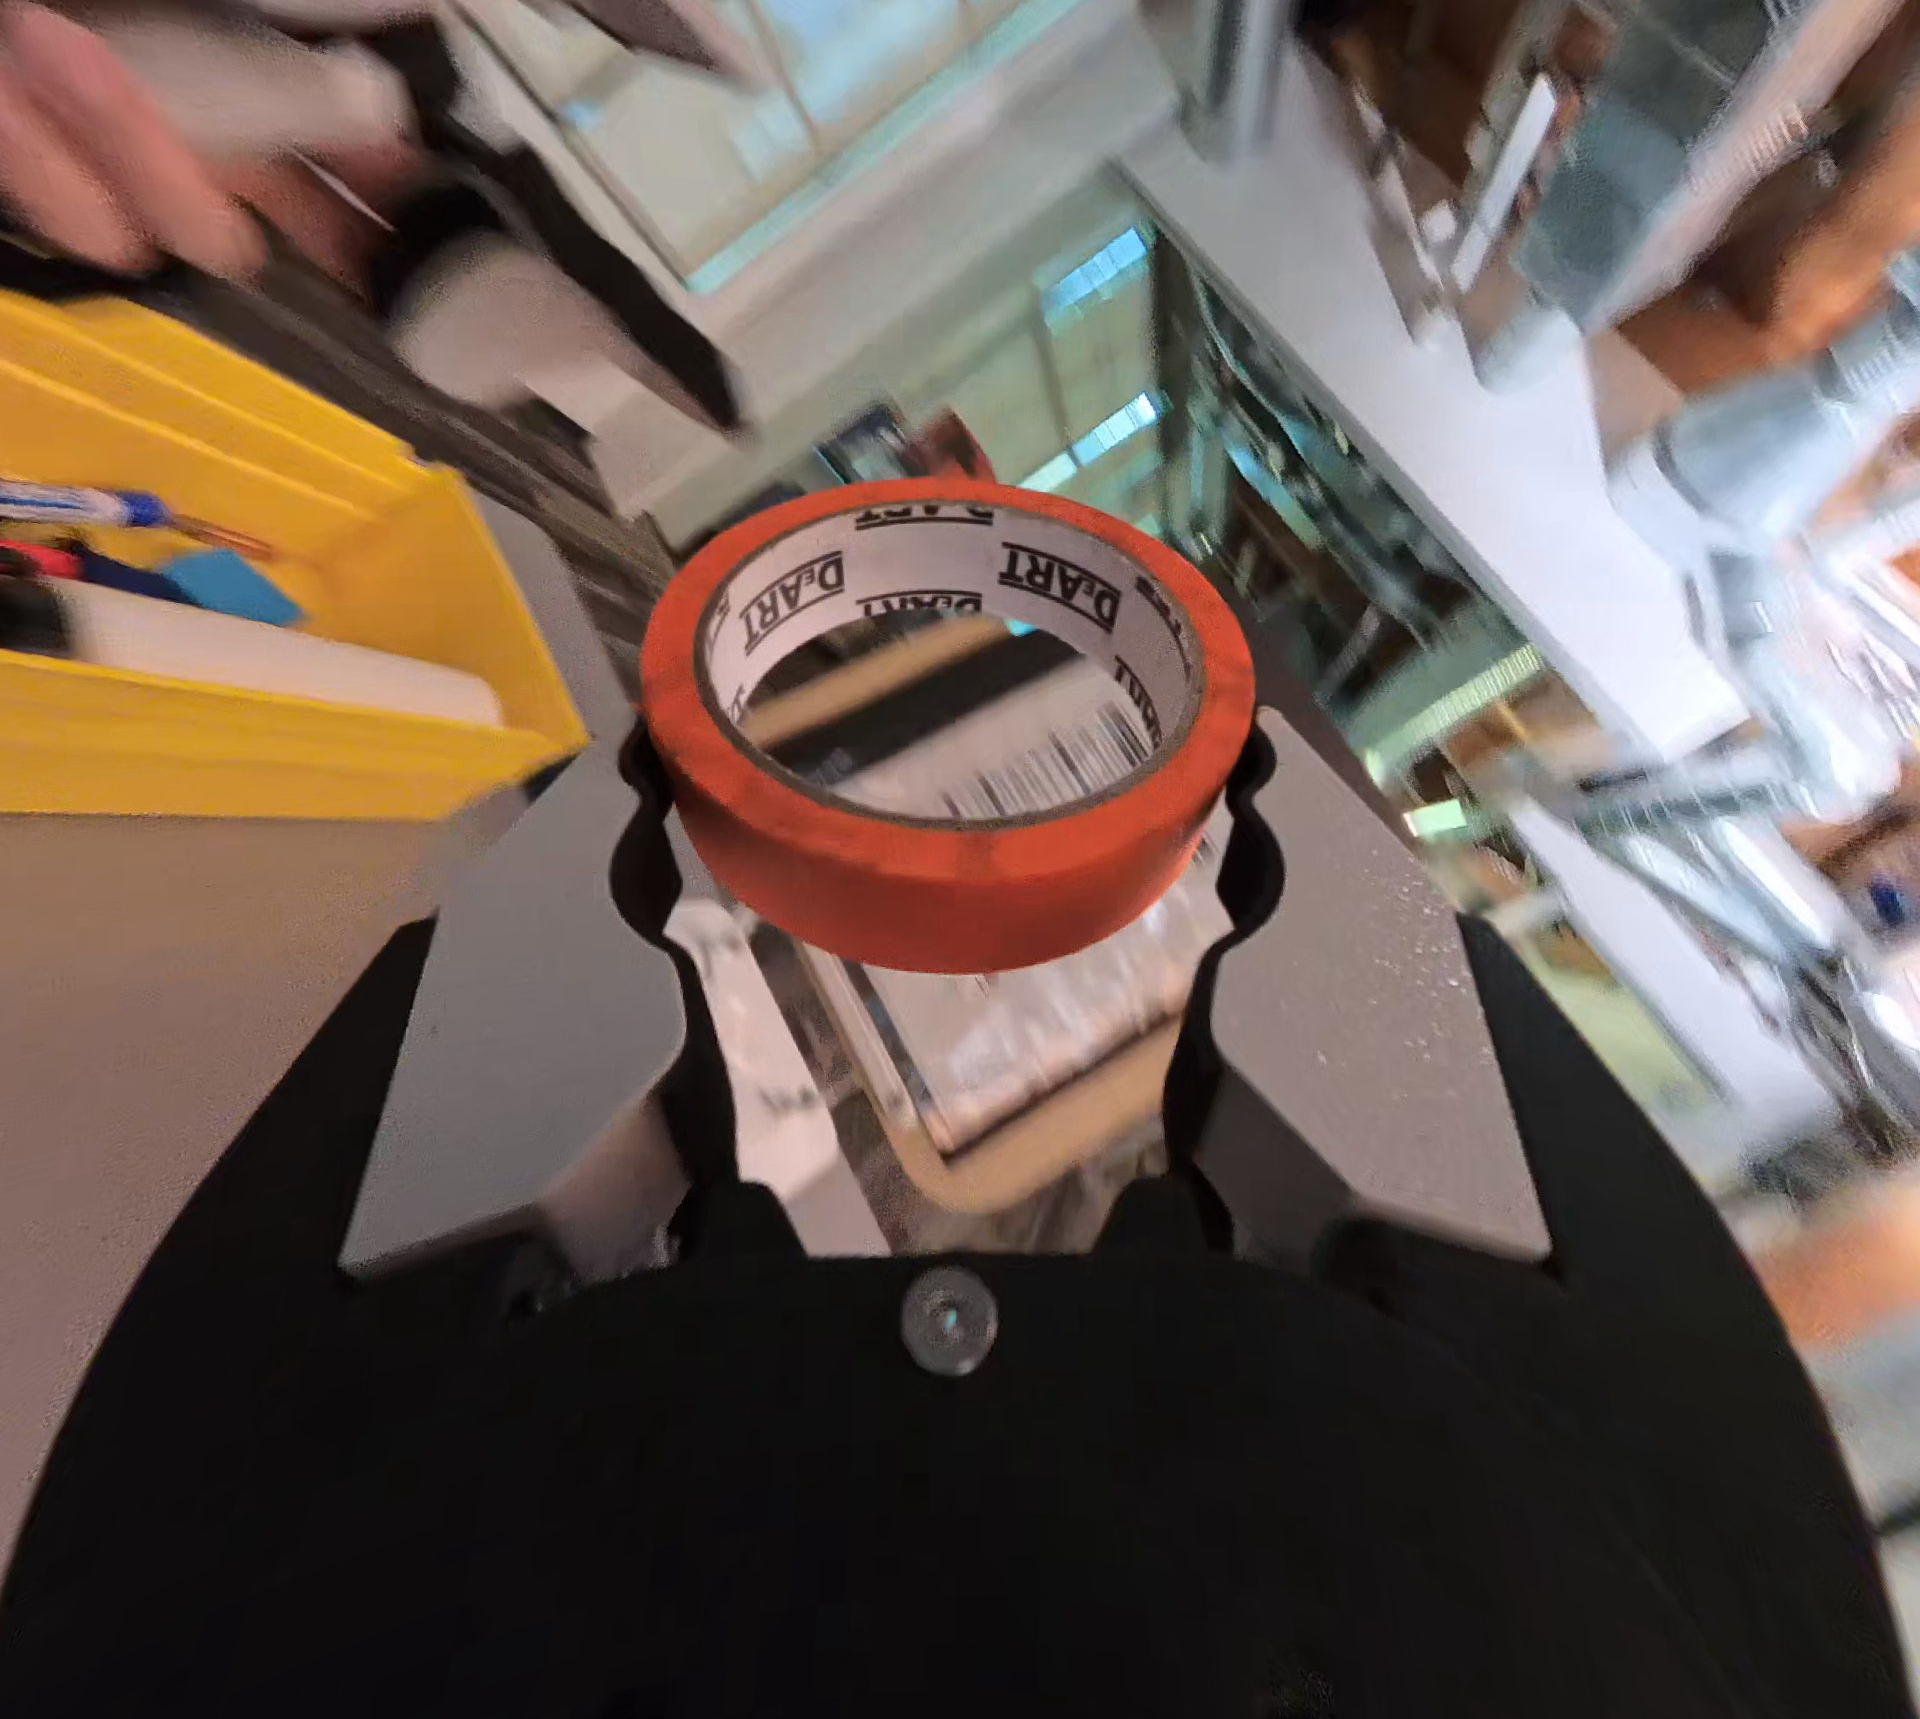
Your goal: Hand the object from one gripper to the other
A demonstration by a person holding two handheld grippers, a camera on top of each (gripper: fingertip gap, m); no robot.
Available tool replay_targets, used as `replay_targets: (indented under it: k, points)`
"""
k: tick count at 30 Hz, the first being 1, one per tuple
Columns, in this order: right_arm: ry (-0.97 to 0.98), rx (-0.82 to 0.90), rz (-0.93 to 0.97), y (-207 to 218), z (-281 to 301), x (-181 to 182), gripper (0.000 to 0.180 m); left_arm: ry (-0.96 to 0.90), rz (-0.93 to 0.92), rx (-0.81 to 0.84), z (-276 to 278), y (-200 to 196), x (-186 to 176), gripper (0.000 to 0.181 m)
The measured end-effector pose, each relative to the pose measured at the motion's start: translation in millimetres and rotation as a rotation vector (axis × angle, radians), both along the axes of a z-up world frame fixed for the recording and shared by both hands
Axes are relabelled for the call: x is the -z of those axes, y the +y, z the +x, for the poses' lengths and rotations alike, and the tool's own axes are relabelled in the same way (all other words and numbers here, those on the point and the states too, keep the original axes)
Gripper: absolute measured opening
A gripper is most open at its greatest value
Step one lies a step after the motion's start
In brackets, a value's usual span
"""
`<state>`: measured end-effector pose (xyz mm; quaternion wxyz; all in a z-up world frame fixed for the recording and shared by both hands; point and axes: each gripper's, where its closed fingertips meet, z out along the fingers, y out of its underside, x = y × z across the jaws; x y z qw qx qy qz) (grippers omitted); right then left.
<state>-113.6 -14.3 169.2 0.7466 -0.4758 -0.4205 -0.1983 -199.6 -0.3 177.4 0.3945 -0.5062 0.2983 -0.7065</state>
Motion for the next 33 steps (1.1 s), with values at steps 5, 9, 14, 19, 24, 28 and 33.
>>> replay_targets:
  k: [5, 9, 14, 19, 24, 28, 33]
  points:
    - [0.35, 0.272, -0.096, 5, 180, -7, 0.107, 0.046, 0.13, -0.194, -35, 9, -14, 0.081]
    - [0.436, 0.282, -0.225, -1, 240, 29, 0.107, 0.044, 0.18, -0.239, -50, 6, -23, 0.078]
    - [0.431, 0.401, -0.623, 32, 272, 133, 0.107, 0.047, 0.159, -0.214, -52, 5, -21, 0.078]
    - [0.426, 0.569, -0.992, 44, 297, 238, 0.106, 0.083, 0.138, -0.175, -46, 4, -14, 0.077]
    - [0.341, 0.668, -1.156, 36, 301, 278, 0.108, 0.124, 0.136, -0.159, -42, 5, -6, 0.074]
    - [0.292, 0.687, -1.164, 35, 301, 279, 0.108, 0.305, 0.177, -0.225, -42, 16, 20, 0.075]
    - [0.357, 0.635, -1.007, 31, 295, 222, 0.108, 0.875, 0.346, -0.492, -82, 63, 99, 0.075]
